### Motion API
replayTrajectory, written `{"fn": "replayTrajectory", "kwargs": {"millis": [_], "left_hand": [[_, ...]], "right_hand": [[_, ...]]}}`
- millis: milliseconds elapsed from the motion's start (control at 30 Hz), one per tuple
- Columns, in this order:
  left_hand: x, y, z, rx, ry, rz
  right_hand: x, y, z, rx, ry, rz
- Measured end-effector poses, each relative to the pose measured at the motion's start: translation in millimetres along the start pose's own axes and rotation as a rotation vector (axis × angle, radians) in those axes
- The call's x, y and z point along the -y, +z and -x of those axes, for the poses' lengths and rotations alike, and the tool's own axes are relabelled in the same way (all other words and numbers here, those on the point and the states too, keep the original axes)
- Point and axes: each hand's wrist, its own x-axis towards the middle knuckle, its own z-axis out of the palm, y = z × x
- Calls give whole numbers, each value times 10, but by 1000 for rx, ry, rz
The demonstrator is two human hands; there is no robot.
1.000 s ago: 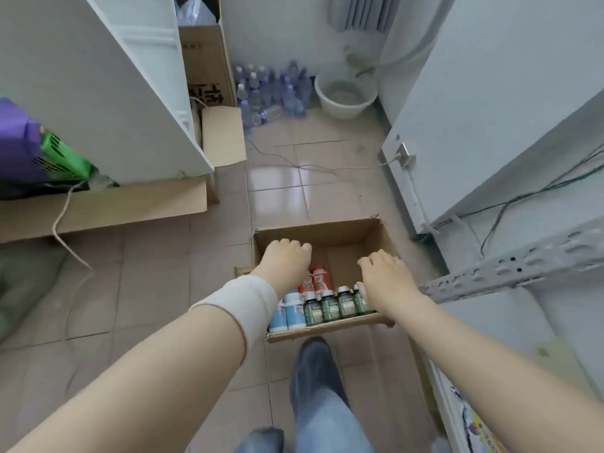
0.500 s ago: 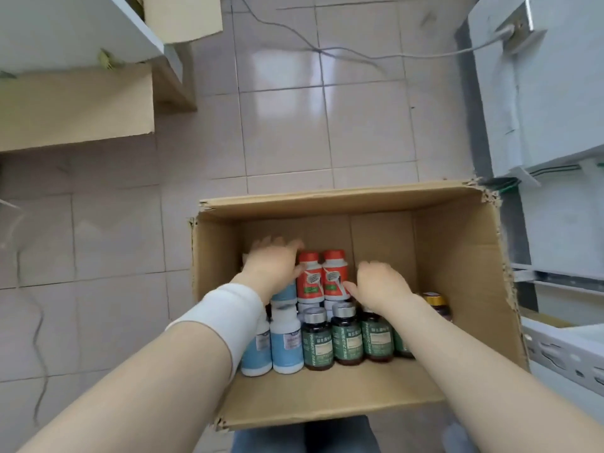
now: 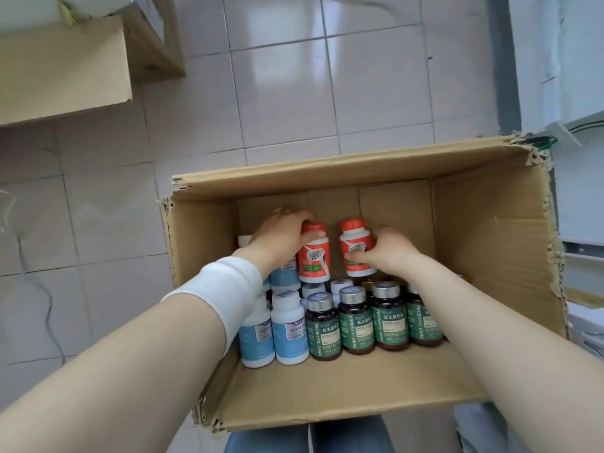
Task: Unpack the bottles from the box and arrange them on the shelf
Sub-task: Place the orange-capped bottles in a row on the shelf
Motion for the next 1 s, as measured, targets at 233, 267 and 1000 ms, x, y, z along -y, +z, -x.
{"fn": "replayTrajectory", "kwargs": {"millis": [233,267,1000], "left_hand": [[-326,-352,632,-175,59,608],[-396,-426,755,-204,58,674],[-2078,-1351,4643,329,771,917]], "right_hand": [[-53,-342,703,-123,-6,-445],[-51,-377,853,-121,-18,-518],[-381,371,5343,-783,-281,-1202]]}}
